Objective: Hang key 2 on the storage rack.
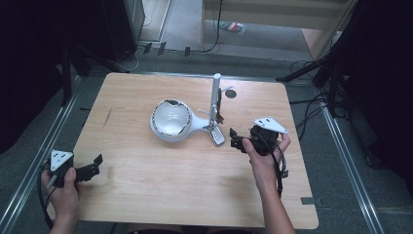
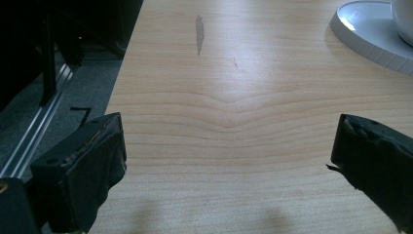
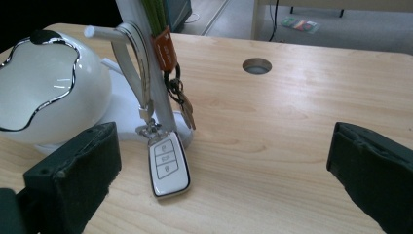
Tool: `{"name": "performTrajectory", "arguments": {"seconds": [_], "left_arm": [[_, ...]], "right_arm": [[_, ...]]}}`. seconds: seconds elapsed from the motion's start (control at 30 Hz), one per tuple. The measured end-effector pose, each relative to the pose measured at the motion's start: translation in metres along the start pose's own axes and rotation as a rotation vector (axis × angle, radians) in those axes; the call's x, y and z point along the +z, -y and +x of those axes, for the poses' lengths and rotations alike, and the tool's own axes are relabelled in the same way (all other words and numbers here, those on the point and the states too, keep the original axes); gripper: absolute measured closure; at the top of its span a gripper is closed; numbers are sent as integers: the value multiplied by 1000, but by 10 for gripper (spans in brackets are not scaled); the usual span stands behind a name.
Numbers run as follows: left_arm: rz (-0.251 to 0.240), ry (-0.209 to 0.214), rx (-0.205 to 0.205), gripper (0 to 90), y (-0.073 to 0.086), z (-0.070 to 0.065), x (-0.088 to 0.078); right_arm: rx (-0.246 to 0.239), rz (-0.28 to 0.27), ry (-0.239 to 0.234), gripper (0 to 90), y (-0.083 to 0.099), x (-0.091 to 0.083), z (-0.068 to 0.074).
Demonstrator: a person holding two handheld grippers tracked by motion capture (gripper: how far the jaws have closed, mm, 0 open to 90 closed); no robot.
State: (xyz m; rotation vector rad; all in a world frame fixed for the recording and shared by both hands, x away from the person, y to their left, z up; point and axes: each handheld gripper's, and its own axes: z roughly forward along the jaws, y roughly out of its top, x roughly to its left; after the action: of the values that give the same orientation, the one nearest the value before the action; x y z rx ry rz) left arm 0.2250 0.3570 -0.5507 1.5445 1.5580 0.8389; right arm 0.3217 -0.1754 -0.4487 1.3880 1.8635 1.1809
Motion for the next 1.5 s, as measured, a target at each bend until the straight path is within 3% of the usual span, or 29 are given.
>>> {"name": "performTrajectory", "arguments": {"seconds": [0.77,1.2,1.5], "left_arm": [[-5,2,-2,0,0,0,0],[-6,0,2,0,0,0,0],[-5,2,0,0,0,0,0]], "right_arm": [[81,18,45,0,52,-20,-41],[72,44,71,0,79,-28,-59],[99,56,89,0,98,-44,-79]]}}
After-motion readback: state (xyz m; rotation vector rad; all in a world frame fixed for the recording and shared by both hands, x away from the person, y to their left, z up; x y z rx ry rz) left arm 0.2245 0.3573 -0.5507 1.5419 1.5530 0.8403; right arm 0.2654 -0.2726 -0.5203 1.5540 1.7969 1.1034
